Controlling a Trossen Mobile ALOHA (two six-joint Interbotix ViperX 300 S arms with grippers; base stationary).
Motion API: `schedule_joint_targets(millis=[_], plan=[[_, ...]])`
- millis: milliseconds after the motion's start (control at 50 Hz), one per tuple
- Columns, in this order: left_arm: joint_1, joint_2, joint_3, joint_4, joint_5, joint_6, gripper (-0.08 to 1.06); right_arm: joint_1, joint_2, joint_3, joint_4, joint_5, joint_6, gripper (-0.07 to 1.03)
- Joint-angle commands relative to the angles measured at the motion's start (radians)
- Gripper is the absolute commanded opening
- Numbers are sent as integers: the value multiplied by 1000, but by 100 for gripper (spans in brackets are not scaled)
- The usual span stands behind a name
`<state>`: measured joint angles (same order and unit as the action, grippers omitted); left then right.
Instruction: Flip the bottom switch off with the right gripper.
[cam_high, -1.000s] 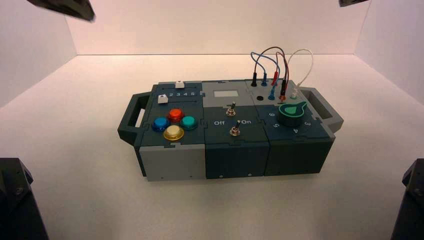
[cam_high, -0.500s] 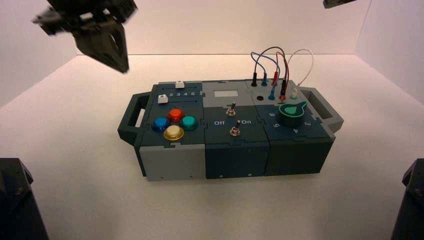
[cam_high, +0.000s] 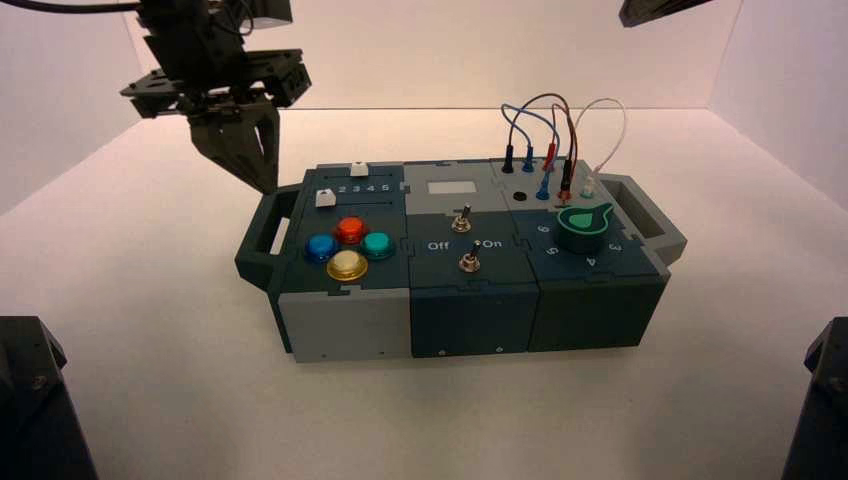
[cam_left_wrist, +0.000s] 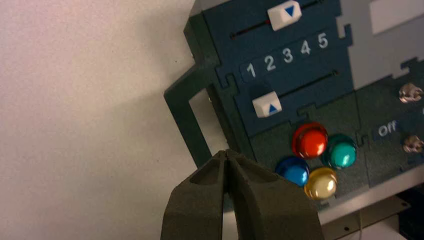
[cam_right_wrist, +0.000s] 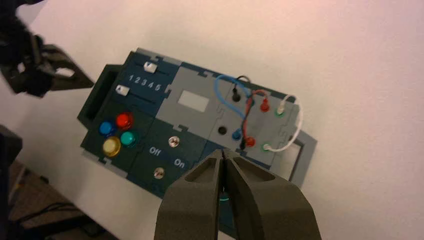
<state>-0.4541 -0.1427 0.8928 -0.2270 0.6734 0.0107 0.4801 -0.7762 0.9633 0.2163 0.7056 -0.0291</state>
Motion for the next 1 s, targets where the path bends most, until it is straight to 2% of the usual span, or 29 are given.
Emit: schedule_joint_targets(millis=[20,560,660,820,1000], plan=[[-3,21,-29,-2,-17,0,-3,26,14,-29,20,2,3,-3],[-3,166,-52,-2,-35,5,-3,101,166,-26,72,11,9,-3],[-5,187,-55,-2,-35,5,-3,103,193,-29,94,28,9,-3],[-3,204,-58,-2,-35,5,-3,103,230,-32,120,49,26,-2],[-3,221,-60,-2,-35,5,-3,103,285,-23,172,48,35,-2]])
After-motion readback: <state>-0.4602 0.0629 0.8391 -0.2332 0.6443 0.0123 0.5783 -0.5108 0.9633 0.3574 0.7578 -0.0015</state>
